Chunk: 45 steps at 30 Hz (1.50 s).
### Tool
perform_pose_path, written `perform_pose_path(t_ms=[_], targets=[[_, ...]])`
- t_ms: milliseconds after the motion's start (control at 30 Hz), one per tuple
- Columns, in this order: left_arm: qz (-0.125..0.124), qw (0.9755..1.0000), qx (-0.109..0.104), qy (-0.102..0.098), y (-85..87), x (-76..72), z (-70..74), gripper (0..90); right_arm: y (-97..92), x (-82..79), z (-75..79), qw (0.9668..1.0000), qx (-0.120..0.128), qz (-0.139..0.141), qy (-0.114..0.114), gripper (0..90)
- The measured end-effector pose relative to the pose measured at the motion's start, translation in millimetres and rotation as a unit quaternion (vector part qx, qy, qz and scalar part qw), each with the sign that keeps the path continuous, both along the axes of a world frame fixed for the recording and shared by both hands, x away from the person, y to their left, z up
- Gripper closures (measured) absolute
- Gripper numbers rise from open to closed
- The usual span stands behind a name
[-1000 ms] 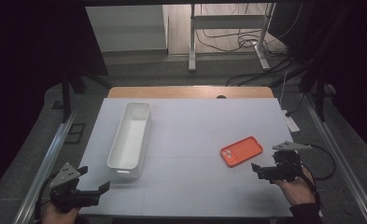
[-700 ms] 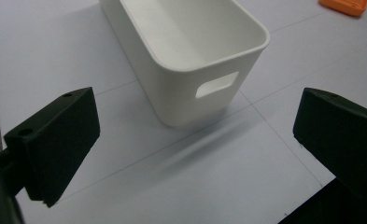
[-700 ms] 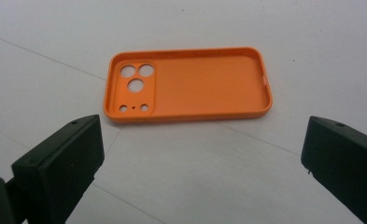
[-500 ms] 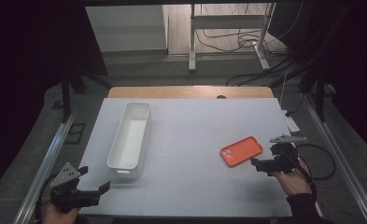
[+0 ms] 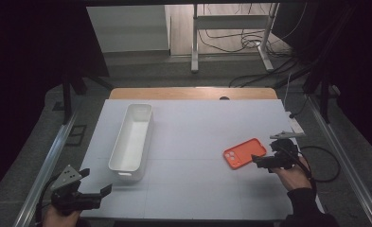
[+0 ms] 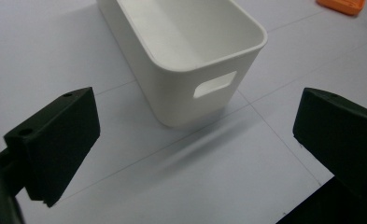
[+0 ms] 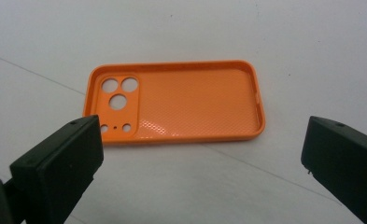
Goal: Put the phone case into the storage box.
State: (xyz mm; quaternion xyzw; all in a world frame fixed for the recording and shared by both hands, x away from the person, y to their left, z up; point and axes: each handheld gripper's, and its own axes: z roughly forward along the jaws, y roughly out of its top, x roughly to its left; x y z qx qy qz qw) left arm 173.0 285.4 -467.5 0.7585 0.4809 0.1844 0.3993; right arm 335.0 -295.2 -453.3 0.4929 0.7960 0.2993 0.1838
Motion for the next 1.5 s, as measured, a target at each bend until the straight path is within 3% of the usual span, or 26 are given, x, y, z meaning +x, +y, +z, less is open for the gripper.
perform_pose_path(t_ms=[567,1333,1500], targets=[[-0.002,1.0000,-0.001,0.001,0.0,0.4,-0.1,1.4,6.5,23.0,-1.7,0.9999,-0.008,0.006,-0.005,0.0],[-0.004,1.0000,0.000,0.002,-0.1,1.0,-0.2,1.5,12.6,51.6,-5.3,0.9996,-0.023,-0.011,0.012,0.0],[-0.005,1.0000,0.001,0.002,-0.3,1.1,-0.2,1.6,12.0,54.8,-4.5,0.9996,-0.005,-0.014,0.026,0.0]])
